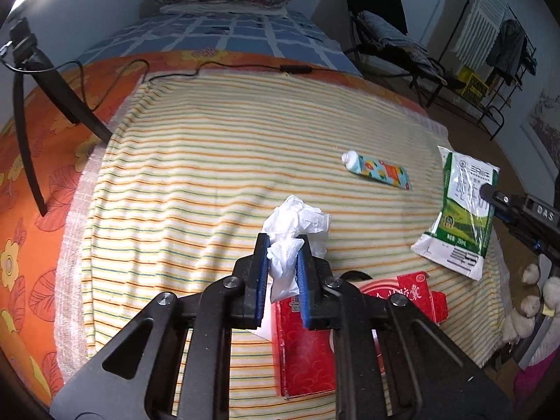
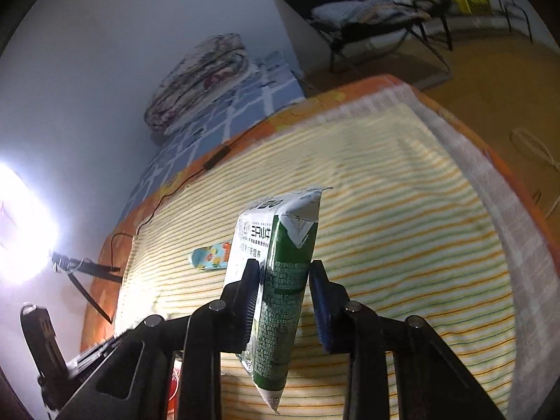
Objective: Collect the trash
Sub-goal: 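Grasp the white tissue with the left tool while the right tool lifts the carton, then carry tissue and carton over the blue basket and open both tools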
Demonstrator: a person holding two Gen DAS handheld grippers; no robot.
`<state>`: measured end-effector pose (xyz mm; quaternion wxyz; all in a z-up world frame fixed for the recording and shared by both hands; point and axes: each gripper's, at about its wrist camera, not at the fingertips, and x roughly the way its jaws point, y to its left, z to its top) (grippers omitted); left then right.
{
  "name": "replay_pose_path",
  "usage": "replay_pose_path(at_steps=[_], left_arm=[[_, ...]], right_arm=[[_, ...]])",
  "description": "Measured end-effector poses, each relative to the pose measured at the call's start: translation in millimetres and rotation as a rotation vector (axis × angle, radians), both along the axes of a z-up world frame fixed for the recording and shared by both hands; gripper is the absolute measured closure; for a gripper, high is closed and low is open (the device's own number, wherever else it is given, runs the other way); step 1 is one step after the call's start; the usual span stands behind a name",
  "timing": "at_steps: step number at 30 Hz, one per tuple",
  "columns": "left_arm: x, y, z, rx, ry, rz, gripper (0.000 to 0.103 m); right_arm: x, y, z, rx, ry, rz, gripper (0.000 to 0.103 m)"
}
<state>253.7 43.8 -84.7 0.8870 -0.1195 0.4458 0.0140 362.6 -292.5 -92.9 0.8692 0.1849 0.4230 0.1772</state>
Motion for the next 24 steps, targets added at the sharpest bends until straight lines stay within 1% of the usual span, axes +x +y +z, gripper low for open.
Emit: replay_pose_path(at_steps=[7, 11, 16, 21, 24], left_arm=[[-10, 10, 20, -0.026, -0.052, 0.022, 0.09], [-21, 11, 29, -0.008, -0.068, 0.012, 0.09], [-38, 12, 40, 0.01, -0.083, -0.001, 0.09], [-59, 10, 52, 0.024, -0.098, -0.032, 0.09], [-77, 7, 61, 0.031, -0.113, -0.052, 0.09]], right_arm=[[-20, 11, 29, -0.075, -0.11, 0.034, 0.076], [-33, 14, 43, -0.104, -0.162, 0.049, 0.076], [-50, 15, 55, -0.109, -0.192, 0.072, 0.076], [-74, 18, 62, -0.107, -0.203, 0.119, 0.076], [-89, 22, 65, -0.133, -0.216, 0.154, 0.076]])
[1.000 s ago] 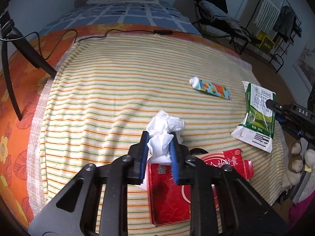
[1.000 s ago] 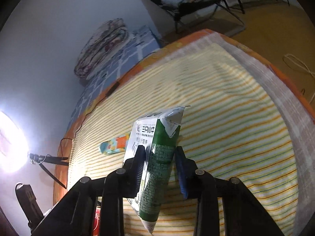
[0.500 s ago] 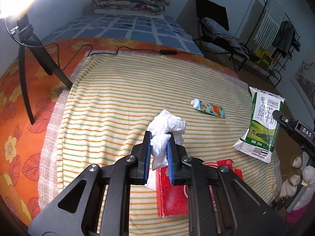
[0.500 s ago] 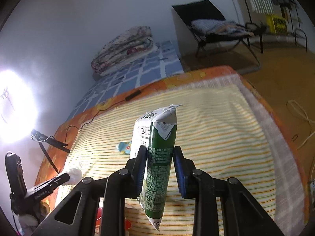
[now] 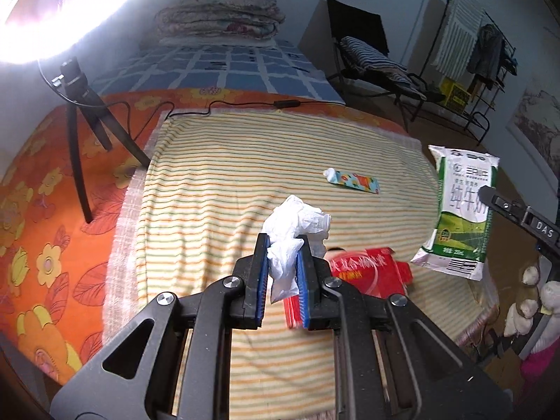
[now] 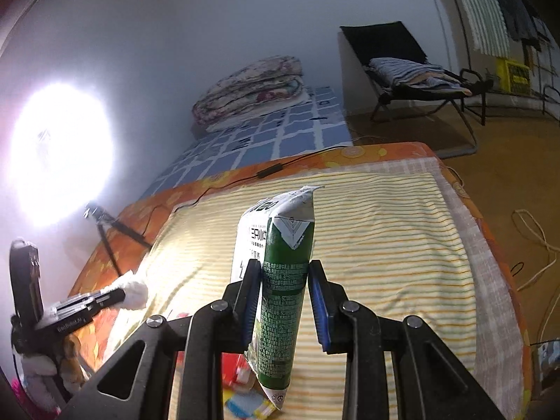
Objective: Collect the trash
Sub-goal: 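Carry tissue and carton over the blue basket and open both tools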
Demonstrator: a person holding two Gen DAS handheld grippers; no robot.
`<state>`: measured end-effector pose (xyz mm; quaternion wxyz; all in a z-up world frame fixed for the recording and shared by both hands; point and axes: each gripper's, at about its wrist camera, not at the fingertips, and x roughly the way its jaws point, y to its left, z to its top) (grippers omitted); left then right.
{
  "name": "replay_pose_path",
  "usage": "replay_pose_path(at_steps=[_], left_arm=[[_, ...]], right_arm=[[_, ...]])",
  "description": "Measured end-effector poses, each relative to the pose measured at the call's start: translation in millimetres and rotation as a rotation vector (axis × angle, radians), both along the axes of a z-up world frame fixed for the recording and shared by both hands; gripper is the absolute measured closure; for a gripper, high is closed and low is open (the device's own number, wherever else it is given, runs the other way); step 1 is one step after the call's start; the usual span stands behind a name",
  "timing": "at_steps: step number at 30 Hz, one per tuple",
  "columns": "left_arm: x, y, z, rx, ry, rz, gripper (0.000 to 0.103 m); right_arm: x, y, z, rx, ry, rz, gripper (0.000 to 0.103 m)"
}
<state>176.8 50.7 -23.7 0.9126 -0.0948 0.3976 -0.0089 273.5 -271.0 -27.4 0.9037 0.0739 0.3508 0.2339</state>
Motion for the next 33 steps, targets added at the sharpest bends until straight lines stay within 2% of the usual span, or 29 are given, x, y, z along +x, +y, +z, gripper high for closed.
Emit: replay_pose_path(at_steps=[5, 10, 19, 24, 33], left_arm=[[-32, -4, 7, 0.024, -0.011, -0.027, 0.09], [-64, -5, 2, 0.029, 0.003, -0.045, 0.09], [-131, -5, -25, 0.048, 0.053, -0.063, 0.09], [-164, -6, -50, 0.024, 0.111, -0.072, 0.09], [-198, -14, -83, 0.001, 0.189, -0.085, 0.09]], right_arm=[[-30, 8, 7, -0.031, -0.02, 0.056, 0.076], [-64, 17, 10, -0.055, -0.035, 0.117, 0.076], [-123, 31, 5, -0.079, -0.028, 0.2, 0.076], [-152, 40, -6, -0.095, -0.014, 0.248, 0.076], [-197, 56, -34, -0.155, 0.012, 0.323, 0.076]])
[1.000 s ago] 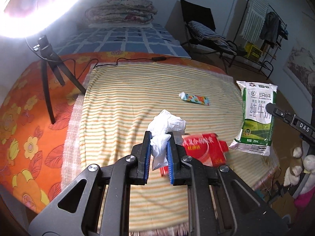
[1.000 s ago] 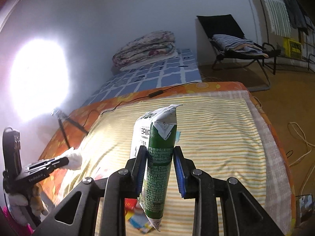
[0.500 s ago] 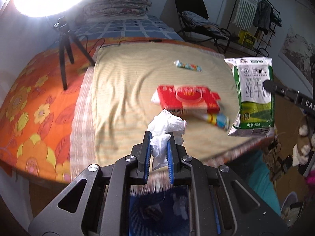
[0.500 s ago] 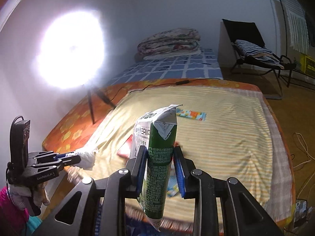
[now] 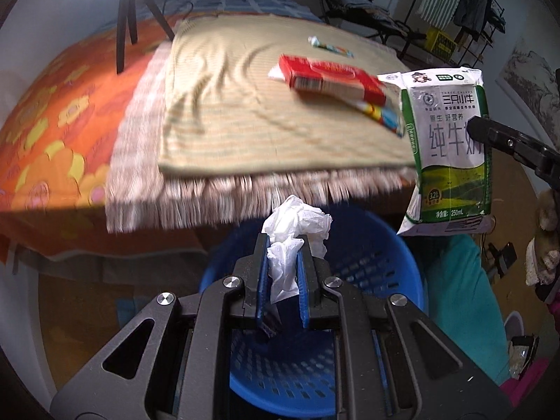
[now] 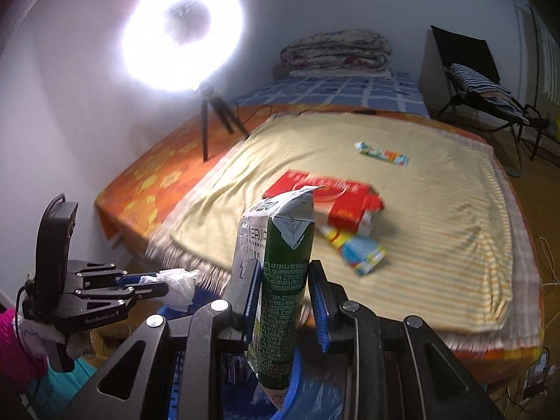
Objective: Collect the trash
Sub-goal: 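Carry tissue and carton over the blue basket and open both tools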
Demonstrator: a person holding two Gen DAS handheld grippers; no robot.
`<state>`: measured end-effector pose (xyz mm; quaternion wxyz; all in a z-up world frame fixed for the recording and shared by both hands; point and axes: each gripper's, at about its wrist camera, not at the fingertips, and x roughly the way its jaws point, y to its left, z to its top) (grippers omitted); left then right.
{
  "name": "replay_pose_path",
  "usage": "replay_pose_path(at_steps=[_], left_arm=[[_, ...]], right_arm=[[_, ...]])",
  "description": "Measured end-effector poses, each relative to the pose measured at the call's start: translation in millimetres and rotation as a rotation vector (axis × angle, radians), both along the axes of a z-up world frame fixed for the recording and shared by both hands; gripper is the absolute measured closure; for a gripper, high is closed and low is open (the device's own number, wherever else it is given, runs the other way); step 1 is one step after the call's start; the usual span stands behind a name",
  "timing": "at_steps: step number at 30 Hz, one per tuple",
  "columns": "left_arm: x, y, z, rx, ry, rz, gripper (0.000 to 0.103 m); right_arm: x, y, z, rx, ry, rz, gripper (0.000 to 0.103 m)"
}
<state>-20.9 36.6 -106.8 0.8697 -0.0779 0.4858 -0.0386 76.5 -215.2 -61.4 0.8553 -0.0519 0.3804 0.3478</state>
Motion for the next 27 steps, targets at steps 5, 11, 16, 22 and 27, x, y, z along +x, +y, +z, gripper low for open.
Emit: replay_pose_path(at_steps=[5, 11, 16, 22, 27], left_arm=[[-7, -9, -12, 0.0, 0.031, -0.024, 0.09], [-12, -19, -25, 0.013, 0.069, -0.051, 0.09], [-9, -25, -37, 0.035, 0.106, -0.068, 0.09], [-7, -29, -51, 0.058, 0.149, -0.083, 0.09], [-7, -29, -61, 0.064, 0.18, -0.091, 0.083]], right_arm=[[-16, 6, -16, -0.025, 0.027, 0.023, 0.076], [-31, 8, -33, -0.064, 0.048, 0.041, 0.076], [-37, 10, -46, -0.086, 0.078, 0.047, 0.075], [-43, 14, -61, -0.114, 0.106, 0.062, 0.075], [-42, 14, -74, -0.123, 0.15, 0.052, 0.072]])
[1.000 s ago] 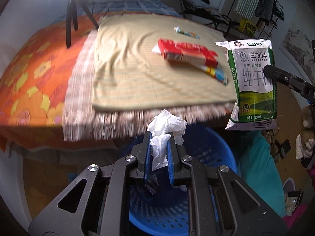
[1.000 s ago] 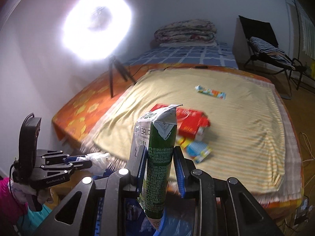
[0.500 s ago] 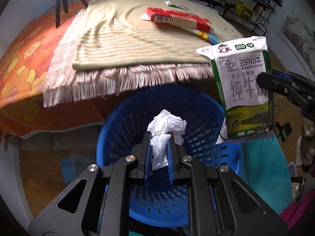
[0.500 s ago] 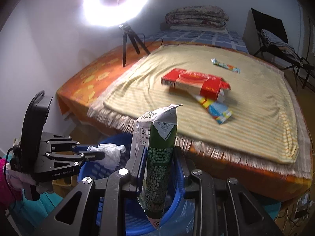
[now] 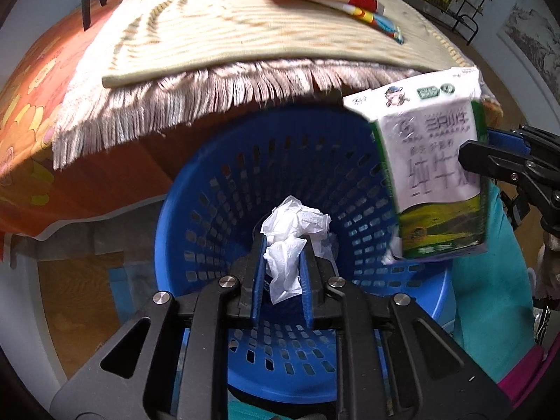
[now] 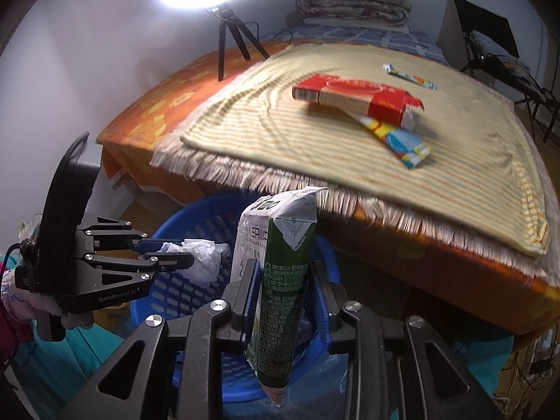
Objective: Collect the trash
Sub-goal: 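Carry tissue and carton over the blue basket and open both tools, then move both tools back over the red box on the blanket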
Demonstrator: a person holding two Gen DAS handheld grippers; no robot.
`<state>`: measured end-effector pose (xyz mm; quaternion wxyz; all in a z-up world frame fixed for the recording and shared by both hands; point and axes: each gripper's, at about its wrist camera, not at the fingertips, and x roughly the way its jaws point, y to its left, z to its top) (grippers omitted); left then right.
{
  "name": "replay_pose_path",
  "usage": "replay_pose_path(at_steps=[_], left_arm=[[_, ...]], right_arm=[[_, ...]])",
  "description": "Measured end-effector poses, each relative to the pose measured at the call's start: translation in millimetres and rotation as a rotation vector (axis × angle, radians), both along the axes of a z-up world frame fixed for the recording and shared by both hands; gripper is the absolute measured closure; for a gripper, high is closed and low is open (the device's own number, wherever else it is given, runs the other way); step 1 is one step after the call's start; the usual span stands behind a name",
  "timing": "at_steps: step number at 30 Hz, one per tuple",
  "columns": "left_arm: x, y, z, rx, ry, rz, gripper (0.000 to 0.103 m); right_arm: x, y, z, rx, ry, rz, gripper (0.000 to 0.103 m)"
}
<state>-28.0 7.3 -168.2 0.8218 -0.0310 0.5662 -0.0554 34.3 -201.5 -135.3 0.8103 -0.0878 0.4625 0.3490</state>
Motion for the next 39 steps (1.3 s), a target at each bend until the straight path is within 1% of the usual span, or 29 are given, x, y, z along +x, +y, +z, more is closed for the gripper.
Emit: replay_pose_path(at_steps=[1, 3, 5, 6, 7, 8, 9, 10, 12, 14, 17, 19, 25, 29, 34, 39], left_arm=[[0, -1, -2, 0.006, 0.006, 0.0, 0.079], [0, -1, -4, 0.018, 0.006, 0.002, 0.055], [0, -2, -3, 0.026, -0.002, 0.005, 0.047], [0, -3, -3, 0.036, -0.005, 0.005, 0.047], [0, -3, -3, 0.042, -0.005, 0.004, 0.046], [0, -3, -3, 0.047, -0.005, 0.005, 0.042], [0, -3, -3, 0.049, -0.006, 0.006, 0.038], [0, -4, -3, 0.049, -0.009, 0.005, 0.038], [2, -6, -3, 0.056, -0.009, 0.003, 0.037], [2, -7, -2, 0.065, -0.01, -0.001, 0.037], [3, -10, -1, 0.072, -0.012, -0.006, 0.035], [2, -11, -1, 0.075, -0.015, -0.008, 0.034], [3, -12, -1, 0.078, -0.018, -0.008, 0.034], [5, -9, 5, 0.073, -0.032, -0.001, 0.034], [12, -8, 25, 0.055, -0.073, -0.002, 0.034], [24, -7, 54, 0.041, -0.145, 0.005, 0.034]], right_arm=[[0, 0, -2, 0.002, 0.01, -0.001, 0.072], [0, 0, -4, 0.0, 0.024, 0.001, 0.072], [-2, 0, -6, -0.01, 0.025, 0.002, 0.071], [-2, 0, -6, -0.012, 0.026, 0.002, 0.069], [-2, 0, -6, -0.012, 0.027, 0.001, 0.062], [-3, -1, -6, -0.011, 0.028, -0.002, 0.053], [-3, -1, -6, -0.011, 0.029, -0.005, 0.05], [-2, -2, -6, -0.009, 0.029, -0.007, 0.046], [-2, -2, -6, -0.013, 0.029, -0.008, 0.043], [-2, -1, -6, -0.019, 0.03, -0.007, 0.03], [-3, 0, -5, -0.024, 0.025, -0.002, 0.02], [-4, 2, -4, -0.032, 0.019, -0.001, 0.015], [-4, 4, -5, -0.05, 0.028, -0.002, 0.014], [-3, 3, -5, -0.062, 0.034, -0.008, 0.014], [1, -1, -2, -0.068, 0.025, -0.025, 0.014], [10, -11, 3, -0.051, 0.019, -0.043, 0.014]])
